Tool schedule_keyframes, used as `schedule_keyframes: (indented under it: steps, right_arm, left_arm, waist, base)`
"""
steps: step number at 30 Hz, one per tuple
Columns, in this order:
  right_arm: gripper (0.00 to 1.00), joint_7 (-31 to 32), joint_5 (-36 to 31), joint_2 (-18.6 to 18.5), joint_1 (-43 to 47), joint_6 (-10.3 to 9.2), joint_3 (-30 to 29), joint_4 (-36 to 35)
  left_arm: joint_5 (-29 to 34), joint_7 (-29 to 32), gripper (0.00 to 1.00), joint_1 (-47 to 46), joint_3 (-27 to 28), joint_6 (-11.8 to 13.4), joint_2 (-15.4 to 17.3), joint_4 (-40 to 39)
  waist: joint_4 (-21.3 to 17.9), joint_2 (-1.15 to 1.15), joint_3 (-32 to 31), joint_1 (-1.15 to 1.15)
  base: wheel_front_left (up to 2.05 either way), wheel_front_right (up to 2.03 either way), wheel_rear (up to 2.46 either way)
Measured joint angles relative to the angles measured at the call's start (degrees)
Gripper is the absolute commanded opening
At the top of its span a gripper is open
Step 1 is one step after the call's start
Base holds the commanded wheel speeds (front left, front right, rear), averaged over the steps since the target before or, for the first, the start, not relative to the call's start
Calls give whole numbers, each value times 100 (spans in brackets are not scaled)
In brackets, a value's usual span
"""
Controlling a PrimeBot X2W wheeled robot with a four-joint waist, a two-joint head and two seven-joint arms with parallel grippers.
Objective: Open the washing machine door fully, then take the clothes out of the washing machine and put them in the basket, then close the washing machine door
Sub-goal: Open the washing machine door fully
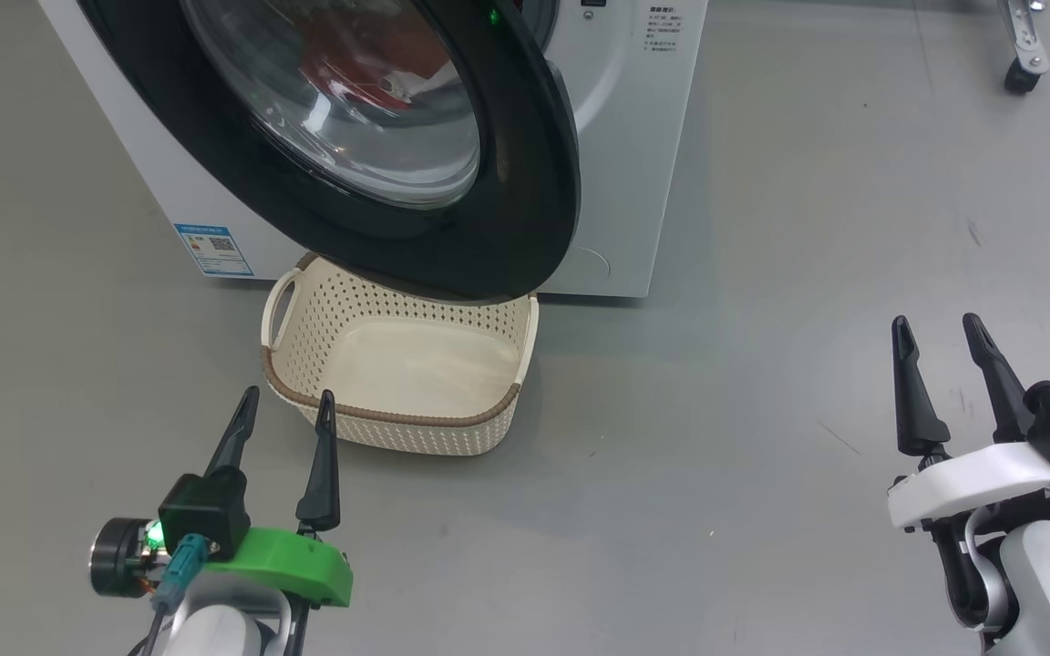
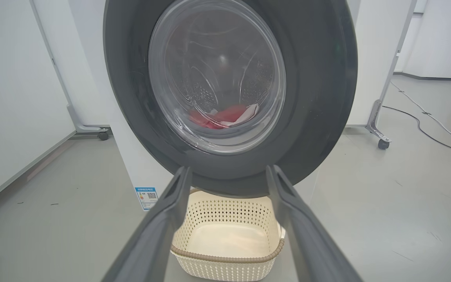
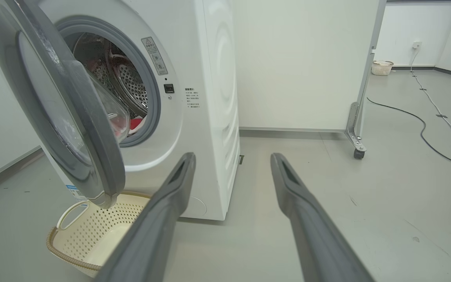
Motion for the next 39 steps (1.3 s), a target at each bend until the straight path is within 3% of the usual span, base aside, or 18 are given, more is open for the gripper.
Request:
schedule_keyframes:
  steps: [24,35,39]
  right_arm:
    - [100,-7,-8,30,104,0,-67,-64]
    - [100,-7,-96,-149,-36,20,-94,-252]
    - [100,29,-98,-247,-342,201,-34,-334]
  left_arm:
    - [18,0,100,18,35,-55,-1,7]
    - [16,0,100,16,-25,-55,-1,-70]
    - [16,0,100,9,-78,-55,0,-133]
  waist:
    - [22,0,-4,0]
    - [95,0,232,0]
    - [129,0,371,0]
  base:
    - [0,0,0]
    - [0,0,0]
    - [0,0,0]
